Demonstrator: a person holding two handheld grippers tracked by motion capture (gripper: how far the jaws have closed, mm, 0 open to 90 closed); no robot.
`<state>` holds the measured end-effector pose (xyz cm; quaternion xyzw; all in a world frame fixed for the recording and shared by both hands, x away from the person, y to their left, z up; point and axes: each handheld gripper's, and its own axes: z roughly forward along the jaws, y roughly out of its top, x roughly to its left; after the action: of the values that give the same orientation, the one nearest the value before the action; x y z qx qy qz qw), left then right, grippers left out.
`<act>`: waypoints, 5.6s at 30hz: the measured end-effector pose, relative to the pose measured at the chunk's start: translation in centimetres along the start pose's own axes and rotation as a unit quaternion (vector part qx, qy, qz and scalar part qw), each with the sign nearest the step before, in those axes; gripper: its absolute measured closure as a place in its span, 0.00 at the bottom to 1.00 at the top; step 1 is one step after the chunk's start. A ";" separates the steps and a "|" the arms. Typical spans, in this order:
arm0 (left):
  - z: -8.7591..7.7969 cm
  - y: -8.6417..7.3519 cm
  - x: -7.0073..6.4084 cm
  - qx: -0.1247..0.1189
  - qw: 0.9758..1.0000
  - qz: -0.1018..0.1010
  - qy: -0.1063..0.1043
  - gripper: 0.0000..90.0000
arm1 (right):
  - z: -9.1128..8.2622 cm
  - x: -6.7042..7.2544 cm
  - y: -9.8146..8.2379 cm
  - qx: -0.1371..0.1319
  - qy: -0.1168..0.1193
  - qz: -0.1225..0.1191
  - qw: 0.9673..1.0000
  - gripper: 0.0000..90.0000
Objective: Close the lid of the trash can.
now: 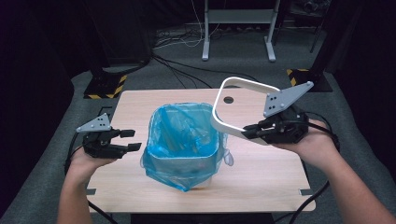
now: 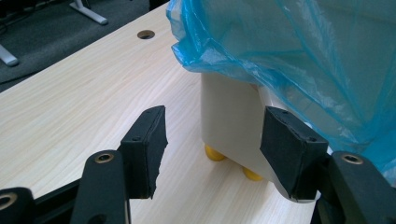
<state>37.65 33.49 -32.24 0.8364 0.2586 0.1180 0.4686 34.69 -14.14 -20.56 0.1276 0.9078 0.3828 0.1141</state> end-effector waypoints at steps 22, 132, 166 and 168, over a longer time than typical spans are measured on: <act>0.2 1.7 0.0 0.005 1.000 0.007 -0.003 0.44 | 3.6 3.4 5.1 -0.008 0.069 -0.077 0.995 0.93; 0.9 12.3 0.7 -0.004 0.999 0.030 -0.036 0.42 | 9.3 4.9 7.3 -0.013 0.145 -0.109 0.983 0.94; 4.3 10.4 3.1 -0.010 0.998 -0.026 -0.064 0.41 | 10.5 5.1 5.4 -0.030 0.146 -0.091 0.985 0.93; 4.3 10.5 3.1 -0.009 0.998 -0.025 -0.063 0.41 | 10.5 5.1 5.3 -0.032 0.147 -0.091 0.985 0.93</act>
<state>45.49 27.55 -25.86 0.8314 0.2480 0.0558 0.4941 33.89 -1.96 -24.43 -0.0164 0.9098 0.4142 0.0179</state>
